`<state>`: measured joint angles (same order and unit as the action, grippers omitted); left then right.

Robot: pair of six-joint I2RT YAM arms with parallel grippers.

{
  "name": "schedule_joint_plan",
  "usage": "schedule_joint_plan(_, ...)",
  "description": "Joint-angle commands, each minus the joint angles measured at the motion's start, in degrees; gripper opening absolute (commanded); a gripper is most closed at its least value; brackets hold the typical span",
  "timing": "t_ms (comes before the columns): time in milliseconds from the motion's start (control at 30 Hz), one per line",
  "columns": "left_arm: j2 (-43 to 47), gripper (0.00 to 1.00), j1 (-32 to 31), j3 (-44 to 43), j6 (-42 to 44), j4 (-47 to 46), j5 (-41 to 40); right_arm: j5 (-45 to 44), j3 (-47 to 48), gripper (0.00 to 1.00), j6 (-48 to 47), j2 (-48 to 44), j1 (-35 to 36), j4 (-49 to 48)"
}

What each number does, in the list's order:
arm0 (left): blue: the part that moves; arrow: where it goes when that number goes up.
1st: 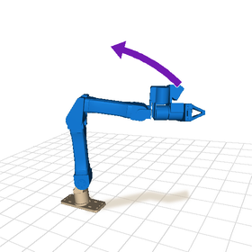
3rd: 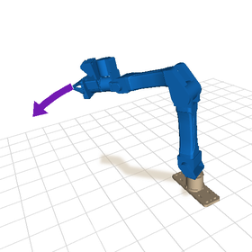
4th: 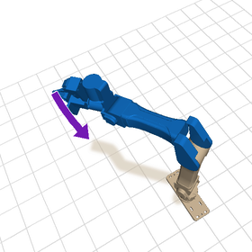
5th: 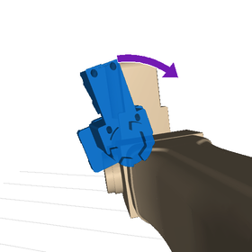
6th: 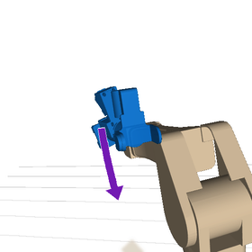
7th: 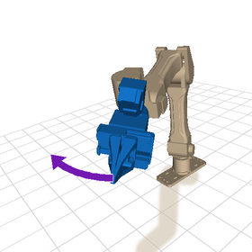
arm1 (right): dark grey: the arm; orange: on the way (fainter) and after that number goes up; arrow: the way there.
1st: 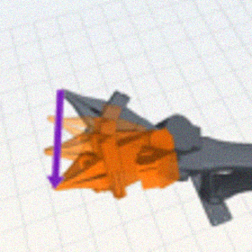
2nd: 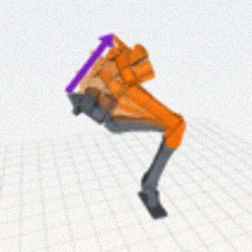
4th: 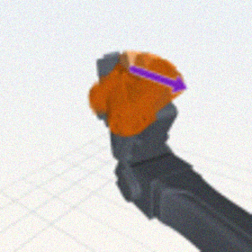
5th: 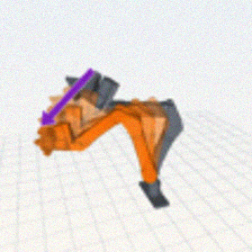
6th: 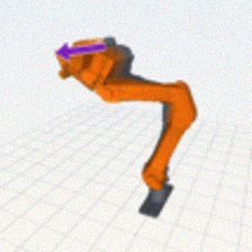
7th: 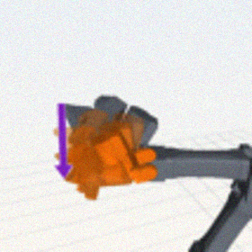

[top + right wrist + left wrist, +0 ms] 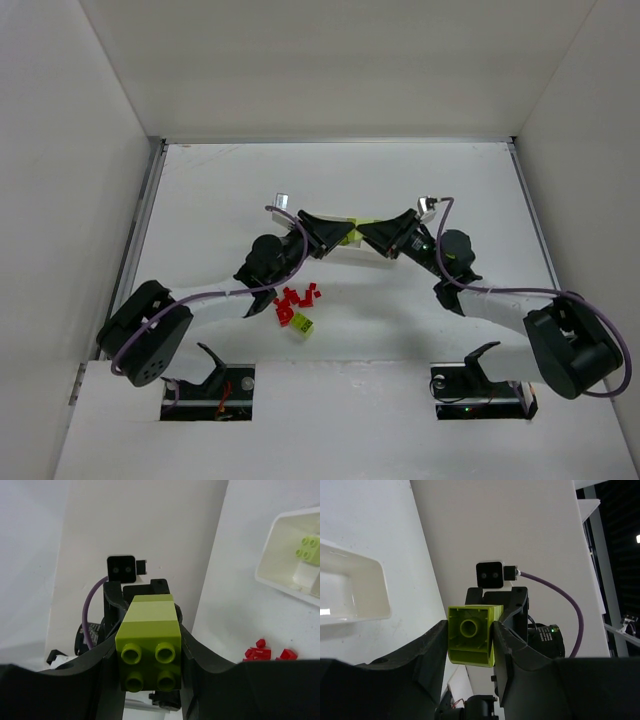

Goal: Sort the legos into containers by color

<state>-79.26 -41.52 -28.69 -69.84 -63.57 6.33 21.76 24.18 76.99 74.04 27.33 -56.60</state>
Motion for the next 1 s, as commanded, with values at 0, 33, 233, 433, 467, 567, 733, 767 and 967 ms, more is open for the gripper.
schedule_joint_plan(0,5.51,0.16,3.06,2.05,2.51,-3.49,-1.05,1.62,-1.86,0.25,-0.96,-2.58,-3.11,-3.17)
schedule_joint_plan(33,6.31,0.15,3.94,2.75,2.95,-2.88,-1.23,2.23,-2.21,0.25,-1.05,-3.02,-3.82,-2.99)
schedule_joint_plan(233,6.67,0.15,6.50,1.80,8.13,4.93,-1.22,3.20,-3.44,0.25,-4.03,-4.52,-6.11,-0.71)
schedule_joint_plan(433,2.01,0.15,3.60,-5.41,14.64,12.59,-2.64,0.40,-3.44,0.25,-10.18,-6.97,-5.84,6.92)
schedule_joint_plan(467,1.92,0.15,3.42,-5.76,14.82,12.59,-2.64,-0.48,-3.36,0.25,-11.50,-7.76,-5.84,8.68)
schedule_joint_plan(567,2.62,0.15,3.86,-5.50,14.91,11.98,-3.42,-2.33,-2.30,0.25,-15.37,-10.14,-5.32,14.83)
schedule_joint_plan(733,3.59,0.15,4.30,-4.63,13.60,11.72,-1.94,-7.07,-0.37,0.25,-21.08,-12.87,-3.13,22.66)
schedule_joint_plan(767,3.94,0.15,3.86,-4.01,12.98,11.28,-1.85,-8.04,0.33,0.25,-21.96,-12.69,-2.16,23.98)
schedule_joint_plan(967,3.33,0.16,2.89,-1.73,5.61,4.70,2.10,-8.48,2.80,0.26,-22.76,-13.13,3.99,22.59)
